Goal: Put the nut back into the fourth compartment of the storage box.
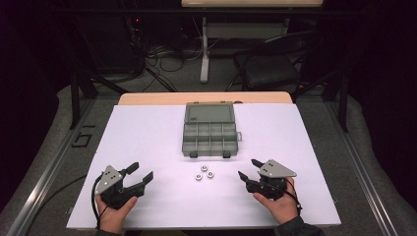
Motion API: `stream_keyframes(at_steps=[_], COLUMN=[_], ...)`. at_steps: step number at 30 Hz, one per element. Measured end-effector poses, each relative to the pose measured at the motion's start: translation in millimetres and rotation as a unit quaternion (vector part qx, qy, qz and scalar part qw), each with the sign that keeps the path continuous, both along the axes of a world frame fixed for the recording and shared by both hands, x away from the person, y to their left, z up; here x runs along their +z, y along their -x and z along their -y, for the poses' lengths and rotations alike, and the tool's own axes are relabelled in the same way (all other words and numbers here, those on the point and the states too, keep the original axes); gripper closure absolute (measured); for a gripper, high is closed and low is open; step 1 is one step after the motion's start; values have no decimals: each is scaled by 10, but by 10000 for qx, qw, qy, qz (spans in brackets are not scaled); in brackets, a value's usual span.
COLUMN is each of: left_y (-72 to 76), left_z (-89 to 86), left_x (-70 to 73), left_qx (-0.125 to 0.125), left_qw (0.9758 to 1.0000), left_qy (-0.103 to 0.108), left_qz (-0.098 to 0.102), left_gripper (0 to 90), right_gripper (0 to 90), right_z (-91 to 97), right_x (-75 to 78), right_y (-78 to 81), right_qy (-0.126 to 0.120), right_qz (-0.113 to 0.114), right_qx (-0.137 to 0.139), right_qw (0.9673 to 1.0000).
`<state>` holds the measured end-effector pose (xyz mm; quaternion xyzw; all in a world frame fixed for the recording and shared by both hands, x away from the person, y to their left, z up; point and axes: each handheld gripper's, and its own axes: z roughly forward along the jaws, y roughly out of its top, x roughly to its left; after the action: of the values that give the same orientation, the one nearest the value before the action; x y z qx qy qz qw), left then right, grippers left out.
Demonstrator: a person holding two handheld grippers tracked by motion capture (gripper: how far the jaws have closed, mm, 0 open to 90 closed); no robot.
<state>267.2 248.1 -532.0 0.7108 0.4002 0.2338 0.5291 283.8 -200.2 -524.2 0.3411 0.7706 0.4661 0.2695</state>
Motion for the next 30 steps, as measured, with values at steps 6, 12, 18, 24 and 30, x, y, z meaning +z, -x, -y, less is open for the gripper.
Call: stream_keyframes(at_steps=[6,12,18,24,30], left_y=[2,3,2,0,-3], left_z=[8,33,40,43,44], left_x=[6,4,0,-3,-7], left_qx=[52,6,-20,-7,-10], left_qw=[10000,10000,10000,10000,10000], left_qy=[50,6,-25,-15,-16], left_qz=[-21,-27,-40,-48,-54], left_gripper=[315,310,310,311,312], right_gripper=[352,395,463,551,581], right_z=[-33,-131,-408,-752,-973], right_x=[68,211,452,328,79], right_y=[9,-58,-242,-441,-582], right_qy=[263,350,640,884,1138], right_qz=[83,-320,-668,-1026,-1455], right_qx=[14,174,547,805,1114], right_qw=[9996,9987,9942,9875,9765])
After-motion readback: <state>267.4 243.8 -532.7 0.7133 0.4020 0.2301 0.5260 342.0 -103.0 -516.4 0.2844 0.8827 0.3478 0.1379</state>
